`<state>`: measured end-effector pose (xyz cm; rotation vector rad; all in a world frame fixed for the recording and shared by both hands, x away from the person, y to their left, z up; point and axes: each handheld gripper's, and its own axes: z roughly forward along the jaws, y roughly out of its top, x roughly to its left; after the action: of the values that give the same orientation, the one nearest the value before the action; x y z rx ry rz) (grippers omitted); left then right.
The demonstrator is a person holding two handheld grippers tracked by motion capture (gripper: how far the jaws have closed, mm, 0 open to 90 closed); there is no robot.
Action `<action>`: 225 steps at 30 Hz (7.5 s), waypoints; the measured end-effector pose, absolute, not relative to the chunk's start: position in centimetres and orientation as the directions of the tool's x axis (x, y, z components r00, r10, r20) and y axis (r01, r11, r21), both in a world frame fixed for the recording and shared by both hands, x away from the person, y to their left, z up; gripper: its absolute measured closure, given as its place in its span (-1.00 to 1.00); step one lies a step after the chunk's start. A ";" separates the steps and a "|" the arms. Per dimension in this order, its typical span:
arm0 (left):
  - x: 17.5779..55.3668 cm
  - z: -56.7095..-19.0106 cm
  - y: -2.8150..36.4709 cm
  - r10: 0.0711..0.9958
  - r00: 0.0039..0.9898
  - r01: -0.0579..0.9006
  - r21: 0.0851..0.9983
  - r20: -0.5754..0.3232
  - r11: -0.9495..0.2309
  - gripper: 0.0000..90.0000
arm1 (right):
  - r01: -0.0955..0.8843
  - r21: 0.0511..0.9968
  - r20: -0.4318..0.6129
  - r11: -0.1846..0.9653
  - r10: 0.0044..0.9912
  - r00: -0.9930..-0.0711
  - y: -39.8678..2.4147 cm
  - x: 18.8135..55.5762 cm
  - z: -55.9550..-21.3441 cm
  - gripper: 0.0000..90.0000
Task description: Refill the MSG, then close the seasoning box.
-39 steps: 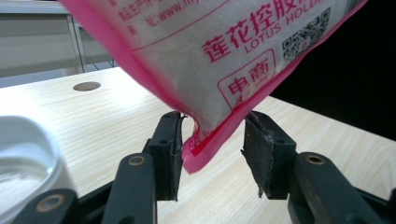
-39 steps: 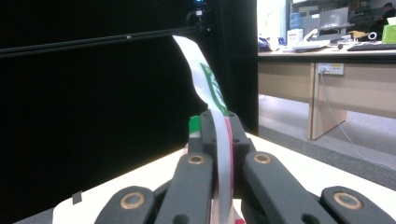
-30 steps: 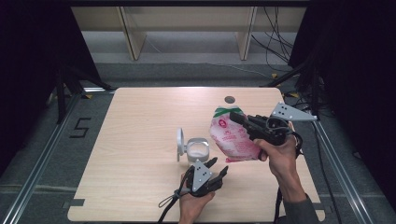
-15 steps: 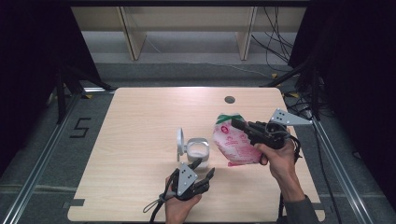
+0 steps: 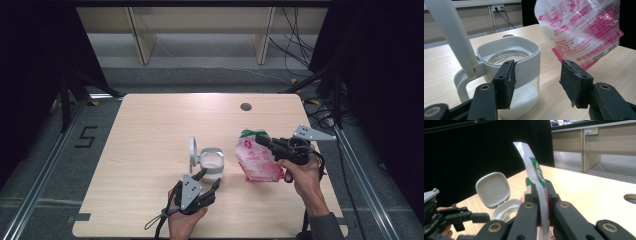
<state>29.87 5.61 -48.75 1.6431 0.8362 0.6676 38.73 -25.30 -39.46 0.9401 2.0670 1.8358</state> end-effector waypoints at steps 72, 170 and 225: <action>30.3 -49.0 8.9 0.824 0.565 0.213 0.972 -0.040 -0.099 -0.03 | 0.381 0.903 -0.005 0.196 0.894 -0.449 -31.0 38.8 -44.2 0.78; 33.4 -46.6 13.1 0.859 0.511 0.184 0.978 -0.010 -0.098 0.98 | 0.396 0.879 0.047 0.267 0.777 -0.628 -24.8 32.6 -46.1 -0.05; 34.2 -44.4 9.5 0.802 0.595 0.154 0.974 0.044 -0.168 0.98 | 0.382 0.884 0.046 0.270 0.763 -0.645 -24.8 32.7 -46.2 -0.09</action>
<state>34.16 9.47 -44.36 1.6690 0.8040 0.6993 32.68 -24.83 -46.19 1.0372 2.1570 1.3329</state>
